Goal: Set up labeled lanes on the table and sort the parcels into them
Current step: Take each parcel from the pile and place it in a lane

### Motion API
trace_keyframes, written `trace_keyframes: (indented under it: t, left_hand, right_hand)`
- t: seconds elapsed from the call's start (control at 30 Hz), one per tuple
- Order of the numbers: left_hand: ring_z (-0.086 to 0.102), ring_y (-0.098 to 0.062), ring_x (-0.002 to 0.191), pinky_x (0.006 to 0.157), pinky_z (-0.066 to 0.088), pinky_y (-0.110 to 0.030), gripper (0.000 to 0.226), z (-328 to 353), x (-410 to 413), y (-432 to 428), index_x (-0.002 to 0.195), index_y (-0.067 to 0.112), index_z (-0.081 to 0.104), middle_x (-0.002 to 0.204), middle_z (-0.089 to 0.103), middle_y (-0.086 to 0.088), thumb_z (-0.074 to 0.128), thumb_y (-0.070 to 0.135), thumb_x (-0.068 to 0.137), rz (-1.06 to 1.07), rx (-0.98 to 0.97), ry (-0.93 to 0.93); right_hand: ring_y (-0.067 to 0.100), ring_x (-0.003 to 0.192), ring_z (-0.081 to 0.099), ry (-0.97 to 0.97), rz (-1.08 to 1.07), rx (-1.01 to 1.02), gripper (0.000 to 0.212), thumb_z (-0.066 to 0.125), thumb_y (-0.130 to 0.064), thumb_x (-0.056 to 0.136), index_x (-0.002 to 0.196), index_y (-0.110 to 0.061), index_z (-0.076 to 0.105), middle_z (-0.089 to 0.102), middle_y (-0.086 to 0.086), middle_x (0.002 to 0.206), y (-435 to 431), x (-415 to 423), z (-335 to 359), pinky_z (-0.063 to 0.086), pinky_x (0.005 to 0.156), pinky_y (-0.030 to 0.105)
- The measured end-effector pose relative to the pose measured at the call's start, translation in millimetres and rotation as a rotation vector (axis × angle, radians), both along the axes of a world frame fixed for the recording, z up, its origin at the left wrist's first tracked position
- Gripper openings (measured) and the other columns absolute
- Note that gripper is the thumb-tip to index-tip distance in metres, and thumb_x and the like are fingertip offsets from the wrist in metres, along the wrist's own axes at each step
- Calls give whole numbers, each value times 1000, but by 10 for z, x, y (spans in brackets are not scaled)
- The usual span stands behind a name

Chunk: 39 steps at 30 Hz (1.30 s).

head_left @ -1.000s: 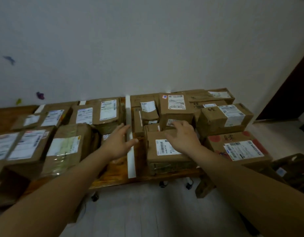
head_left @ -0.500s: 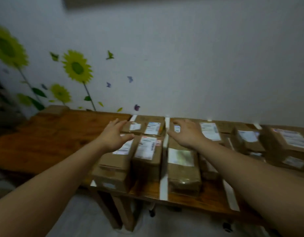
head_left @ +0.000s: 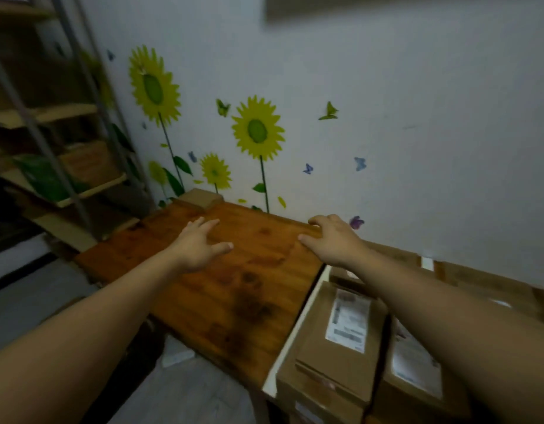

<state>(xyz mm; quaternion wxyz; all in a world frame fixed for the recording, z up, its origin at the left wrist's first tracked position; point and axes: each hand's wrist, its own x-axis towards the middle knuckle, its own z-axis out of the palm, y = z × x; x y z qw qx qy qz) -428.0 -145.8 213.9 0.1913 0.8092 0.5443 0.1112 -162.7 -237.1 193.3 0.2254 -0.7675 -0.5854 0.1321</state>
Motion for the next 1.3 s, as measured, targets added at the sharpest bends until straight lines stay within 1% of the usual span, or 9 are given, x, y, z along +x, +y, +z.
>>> trace_keyframes:
  t: [0.17, 0.37, 0.63, 0.7, 0.8, 0.9, 1.1, 1.2, 1.3]
  left_hand:
    - [1, -25, 145, 116, 11, -45, 76, 108, -350, 751, 149, 28, 19, 158, 5, -2, 54, 52, 86, 78, -29, -41]
    - [3, -28, 144, 115, 14, -50, 75, 112, -960, 1718, 149, 26, 18, 158, 5, -2, 53, 51, 88, 135, -89, -72]
    - [6, -28, 144, 116, 14, -47, 74, 4, -1697, 3264, 149, 24, 19, 158, 5, -6, 55, 47, 88, 74, -79, -72]
    - [5, -26, 144, 116, 12, -45, 75, -17, -1857, 3606, 149, 25, 20, 158, 7, -5, 56, 48, 88, 53, -85, -78]
    - [9, -26, 144, 116, 15, -44, 76, -44, -2035, 4124, 148, 23, 23, 157, 12, -6, 57, 50, 86, -3, -85, -66]
    - [21, -31, 140, 113, 24, -50, 77, -87, -2085, 4653, 147, 20, 25, 154, 21, -11, 59, 50, 85, -66, -119, -79]
    - [8, -26, 144, 116, 14, -46, 78, -341, -1887, 5556, 148, 23, 22, 157, 11, -7, 58, 51, 85, -77, -125, -30]
    - [9, -26, 144, 115, 15, -46, 77, -512, -1727, 5987, 148, 24, 21, 157, 10, -6, 57, 51, 86, -77, -148, 14]
    - [11, -26, 143, 115, 16, -45, 77, -728, -1586, 6425, 148, 20, 21, 157, 11, -8, 57, 50, 86, -103, -151, 59]
  right_hand:
    - [29, 127, 42, 26, 62, -22, 67, 50, -63, 85, 139, -25, 43, 42, 8, 139, 1020, -275, 12, 35, 102, 38]
    - [30, 128, 41, -8, 95, -53, 66, 51, -60, 86, 140, -24, 42, 42, 11, 139, 2089, -780, -8, 34, 105, 38]
    - [31, 126, 44, 7, 2, -89, 66, 51, -60, 87, 141, -23, 41, 40, 11, 141, 3455, -1649, -186, 38, 104, 42]
    - [32, 127, 42, 25, -34, -104, 66, 51, -60, 87, 141, -24, 40, 40, 12, 141, 3715, -1851, -219, 37, 104, 41]
    - [31, 128, 41, 25, -62, -140, 67, 50, -59, 88, 142, -23, 38, 39, 12, 142, 4053, -2070, -228, 35, 103, 39]
    - [31, 127, 42, 29, -80, -151, 66, 50, -58, 89, 143, -23, 37, 38, 12, 142, 4387, -2151, -222, 35, 104, 39]
    - [32, 127, 42, 43, -100, -161, 63, 52, -53, 89, 142, -21, 38, 37, 12, 142, 5180, -2048, -419, 36, 103, 41]
    - [31, 127, 42, 60, -106, -189, 64, 52, -53, 90, 143, -22, 36, 36, 11, 144, 5670, -1939, -649, 37, 102, 41]
    - [32, 124, 44, 83, -136, -238, 64, 52, -53, 90, 143, -22, 36, 35, 11, 144, 6126, -1863, -935, 40, 95, 41]
